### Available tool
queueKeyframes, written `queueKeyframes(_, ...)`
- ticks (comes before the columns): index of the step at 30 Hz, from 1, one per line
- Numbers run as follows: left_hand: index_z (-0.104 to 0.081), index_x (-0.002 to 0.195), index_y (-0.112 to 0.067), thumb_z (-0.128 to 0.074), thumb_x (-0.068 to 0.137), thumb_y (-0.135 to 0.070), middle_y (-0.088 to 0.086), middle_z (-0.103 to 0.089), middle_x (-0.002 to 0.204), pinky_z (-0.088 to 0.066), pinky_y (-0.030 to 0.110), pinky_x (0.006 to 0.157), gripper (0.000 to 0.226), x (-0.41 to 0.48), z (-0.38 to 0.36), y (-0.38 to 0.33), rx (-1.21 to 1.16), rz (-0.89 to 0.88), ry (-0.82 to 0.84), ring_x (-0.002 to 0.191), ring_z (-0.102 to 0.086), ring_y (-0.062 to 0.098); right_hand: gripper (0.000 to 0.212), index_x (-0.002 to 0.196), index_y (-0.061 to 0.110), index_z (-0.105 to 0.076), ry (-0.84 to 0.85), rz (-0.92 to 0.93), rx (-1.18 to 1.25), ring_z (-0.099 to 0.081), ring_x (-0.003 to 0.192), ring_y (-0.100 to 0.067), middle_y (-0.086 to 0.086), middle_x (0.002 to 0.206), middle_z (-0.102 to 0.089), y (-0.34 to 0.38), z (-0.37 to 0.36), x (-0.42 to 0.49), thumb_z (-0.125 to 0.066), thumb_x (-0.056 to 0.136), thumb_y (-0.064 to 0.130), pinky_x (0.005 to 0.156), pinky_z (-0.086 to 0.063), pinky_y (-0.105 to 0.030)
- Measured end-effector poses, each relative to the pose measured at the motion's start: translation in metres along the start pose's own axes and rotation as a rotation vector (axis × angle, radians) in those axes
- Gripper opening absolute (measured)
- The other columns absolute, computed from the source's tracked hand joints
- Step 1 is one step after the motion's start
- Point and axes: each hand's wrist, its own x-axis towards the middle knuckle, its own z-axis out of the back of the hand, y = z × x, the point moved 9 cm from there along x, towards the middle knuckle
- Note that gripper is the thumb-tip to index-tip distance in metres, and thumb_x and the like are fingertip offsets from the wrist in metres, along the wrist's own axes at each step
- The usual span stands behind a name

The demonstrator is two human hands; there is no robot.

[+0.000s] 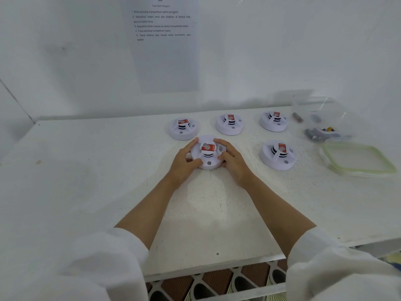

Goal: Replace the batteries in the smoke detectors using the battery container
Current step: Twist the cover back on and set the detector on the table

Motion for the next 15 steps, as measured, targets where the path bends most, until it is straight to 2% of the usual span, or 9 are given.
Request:
queueKeyframes(4,-0.033,0.142,-0.016,-0.056,0.087,0.002,0.006,-0.044,0.141,-0.052,0.012,0.078,0.062,0.0011,0.0001,0.0014,0.01,-0.005,-0.001,0.115,-0.052,0.019,0.04,0.119,0.029,-0.051,-0.001,0.007,-0.017,-0.052,0.118,-0.02,-0.003,0.132,-0.052,-0.0001,-0.0001,0.0,-0.039,0.093,0.001,0.097,-0.048,-0.037)
queueKeyframes(8,-0.034,0.142,-0.019,-0.057,0.086,0.0,0.005,-0.044,0.141,-0.053,0.019,0.082,0.063,0.0019,0.0019,0.0039,0.011,0.009,-0.007,0.118,-0.052,0.022,0.043,0.117,0.029,-0.052,-0.003,-0.006,0.005,-0.053,0.115,-0.019,-0.001,0.129,-0.054,0.0012,-0.0002,-0.0015,-0.038,0.091,-0.002,0.094,-0.049,-0.036)
queueKeyframes(15,-0.034,0.142,-0.019,-0.057,0.087,0.0,0.004,-0.046,0.139,-0.053,0.016,0.079,0.063,0.0006,0.0015,0.0027,0.005,0.012,-0.007,0.113,-0.054,0.018,0.043,0.119,0.027,-0.051,-0.01,-0.01,-0.005,-0.052,0.117,-0.021,-0.003,0.131,-0.053,0.0007,-0.0002,-0.0017,-0.037,0.09,-0.002,0.095,-0.049,-0.039)
